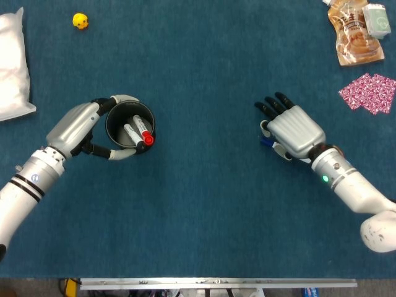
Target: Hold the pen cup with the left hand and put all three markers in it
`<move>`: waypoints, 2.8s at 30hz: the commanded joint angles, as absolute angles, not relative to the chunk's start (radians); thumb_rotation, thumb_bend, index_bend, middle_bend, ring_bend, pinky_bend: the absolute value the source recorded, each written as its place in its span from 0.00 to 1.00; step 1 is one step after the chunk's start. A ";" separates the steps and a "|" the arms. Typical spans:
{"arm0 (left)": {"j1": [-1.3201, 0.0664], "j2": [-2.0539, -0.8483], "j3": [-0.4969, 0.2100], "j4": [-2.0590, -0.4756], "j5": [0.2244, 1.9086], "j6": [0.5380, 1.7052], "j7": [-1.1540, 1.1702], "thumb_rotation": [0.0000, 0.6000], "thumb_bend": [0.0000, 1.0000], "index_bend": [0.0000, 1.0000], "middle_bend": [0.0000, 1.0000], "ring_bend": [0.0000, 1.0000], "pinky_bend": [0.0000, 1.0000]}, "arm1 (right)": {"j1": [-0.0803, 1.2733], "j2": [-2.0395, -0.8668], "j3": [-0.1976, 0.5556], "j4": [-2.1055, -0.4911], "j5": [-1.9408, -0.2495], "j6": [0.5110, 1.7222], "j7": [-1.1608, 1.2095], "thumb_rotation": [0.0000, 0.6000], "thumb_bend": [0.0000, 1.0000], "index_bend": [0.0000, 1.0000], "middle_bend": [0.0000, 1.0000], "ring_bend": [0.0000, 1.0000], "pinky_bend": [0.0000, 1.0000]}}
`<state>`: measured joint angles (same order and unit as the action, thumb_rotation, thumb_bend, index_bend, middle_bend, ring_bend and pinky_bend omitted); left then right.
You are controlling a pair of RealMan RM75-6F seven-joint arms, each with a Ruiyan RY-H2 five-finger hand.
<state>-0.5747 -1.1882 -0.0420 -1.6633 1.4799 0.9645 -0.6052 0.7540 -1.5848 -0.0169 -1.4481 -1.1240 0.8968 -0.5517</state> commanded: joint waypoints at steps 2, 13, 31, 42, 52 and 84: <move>-0.576 -1.190 -0.041 -1.662 1.482 0.964 -0.606 0.84 0.16 0.20 0.32 0.26 0.18 | 0.751 -1.585 -0.013 -1.450 -1.121 0.895 -0.557 1.00 0.13 0.47 0.11 0.00 0.00; -0.578 -1.193 -0.040 -1.656 1.484 0.962 -0.612 0.84 0.16 0.20 0.32 0.26 0.18 | 0.734 -1.543 0.005 -1.533 -1.068 0.907 -0.575 1.00 0.02 0.50 0.13 0.00 0.00; -0.585 -1.209 -0.036 -1.635 1.489 0.957 -0.627 0.84 0.16 0.20 0.32 0.26 0.18 | 0.727 -1.538 -0.002 -1.542 -0.968 0.907 -0.630 1.00 0.03 0.52 0.14 0.00 0.00; -0.582 -1.207 -0.033 -1.629 1.493 0.965 -0.638 0.84 0.16 0.20 0.32 0.26 0.18 | 0.748 -1.552 -0.014 -1.539 -0.958 0.896 -0.681 1.00 0.13 0.53 0.14 0.00 0.00; -0.580 -1.204 -0.030 -1.631 1.496 0.969 -0.642 0.84 0.16 0.20 0.32 0.26 0.18 | 0.754 -1.554 -0.032 -1.556 -0.977 0.911 -0.716 1.00 0.26 0.54 0.14 0.00 0.00; -0.581 -1.190 -0.032 -1.648 1.488 0.971 -0.636 0.84 0.16 0.20 0.32 0.25 0.18 | 0.726 -1.503 -0.003 -1.632 -1.076 0.963 -0.644 1.00 0.34 0.61 0.19 0.00 0.00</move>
<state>-0.5801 -1.1912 -0.0308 -1.6471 1.4896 0.9726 -0.6369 0.7297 -1.5246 -0.0238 -1.6014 -1.0745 0.9589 -0.6732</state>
